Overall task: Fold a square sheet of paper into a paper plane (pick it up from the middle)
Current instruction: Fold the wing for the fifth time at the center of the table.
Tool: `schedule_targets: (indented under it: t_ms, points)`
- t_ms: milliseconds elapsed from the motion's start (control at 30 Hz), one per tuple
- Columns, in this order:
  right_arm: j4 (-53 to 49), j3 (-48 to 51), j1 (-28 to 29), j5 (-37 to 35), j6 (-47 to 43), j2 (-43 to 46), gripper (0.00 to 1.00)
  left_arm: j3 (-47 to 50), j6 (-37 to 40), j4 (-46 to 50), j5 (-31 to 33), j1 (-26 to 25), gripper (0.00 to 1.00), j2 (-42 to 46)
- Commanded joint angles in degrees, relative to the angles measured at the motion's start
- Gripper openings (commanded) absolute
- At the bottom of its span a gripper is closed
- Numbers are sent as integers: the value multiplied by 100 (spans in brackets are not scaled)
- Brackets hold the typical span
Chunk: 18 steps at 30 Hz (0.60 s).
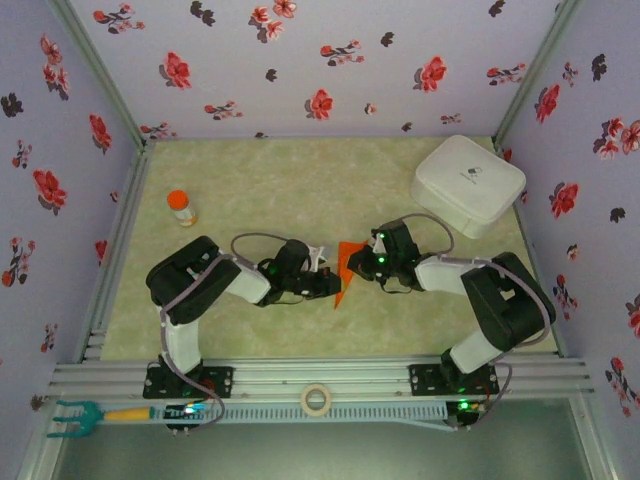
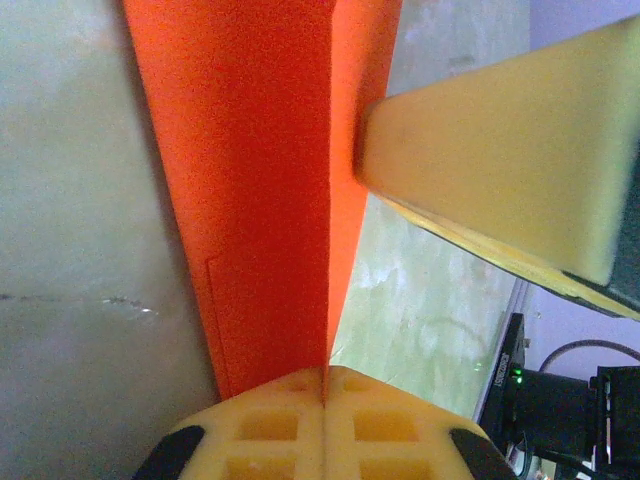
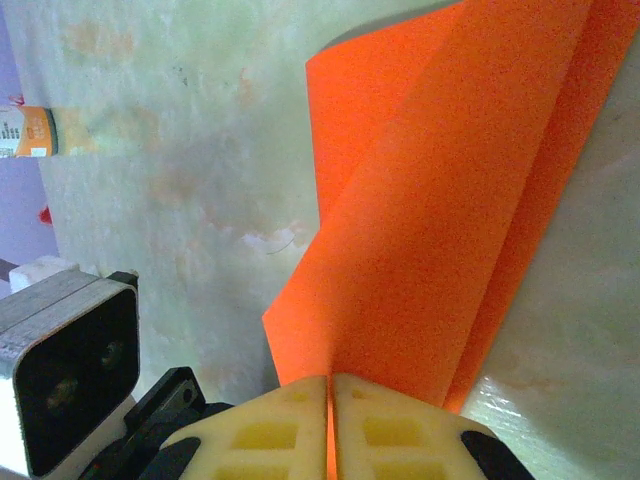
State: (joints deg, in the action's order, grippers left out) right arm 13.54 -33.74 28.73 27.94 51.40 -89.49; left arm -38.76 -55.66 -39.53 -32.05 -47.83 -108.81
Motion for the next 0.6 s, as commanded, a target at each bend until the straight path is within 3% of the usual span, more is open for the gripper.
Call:
schedule_targets:
  t_ms: [0,567]
  points:
    - [127,-137,-60,93,-139,-129,11,106,-204,45,80,55,0,-209]
    - [323,-148,-201,254,-156,-414,11,114,-612,124,67,133,0,-355]
